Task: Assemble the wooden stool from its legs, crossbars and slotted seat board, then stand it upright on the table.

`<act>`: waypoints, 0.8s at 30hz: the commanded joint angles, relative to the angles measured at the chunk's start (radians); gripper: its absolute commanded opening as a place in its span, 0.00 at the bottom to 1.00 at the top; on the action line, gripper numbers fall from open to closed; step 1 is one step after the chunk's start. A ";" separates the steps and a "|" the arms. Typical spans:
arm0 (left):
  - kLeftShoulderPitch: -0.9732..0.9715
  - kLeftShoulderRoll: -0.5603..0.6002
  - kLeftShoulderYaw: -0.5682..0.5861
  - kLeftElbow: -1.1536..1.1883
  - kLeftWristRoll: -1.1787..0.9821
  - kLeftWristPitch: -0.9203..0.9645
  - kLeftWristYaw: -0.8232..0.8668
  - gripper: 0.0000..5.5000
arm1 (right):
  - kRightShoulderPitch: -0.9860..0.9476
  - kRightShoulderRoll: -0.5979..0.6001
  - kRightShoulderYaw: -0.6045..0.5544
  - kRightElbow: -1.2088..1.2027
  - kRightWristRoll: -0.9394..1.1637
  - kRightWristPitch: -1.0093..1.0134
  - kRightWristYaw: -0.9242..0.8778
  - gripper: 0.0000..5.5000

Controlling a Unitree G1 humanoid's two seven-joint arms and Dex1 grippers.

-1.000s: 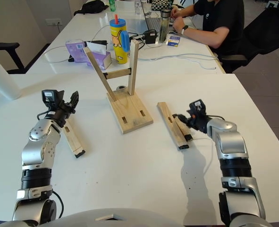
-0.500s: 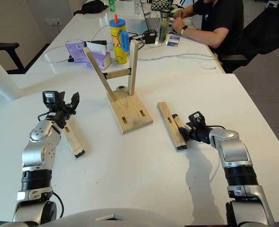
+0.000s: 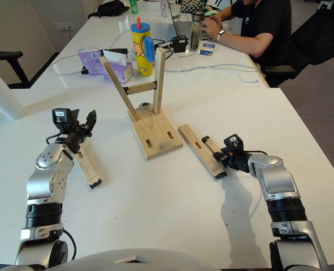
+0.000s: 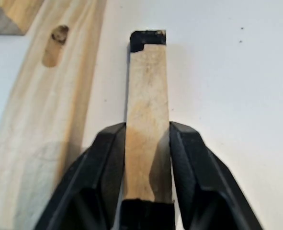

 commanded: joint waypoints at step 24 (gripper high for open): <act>0.015 -0.205 0.101 -0.290 -0.826 0.404 -0.059 0.63 | -0.185 0.047 0.083 -0.298 0.038 -0.388 0.137 0.24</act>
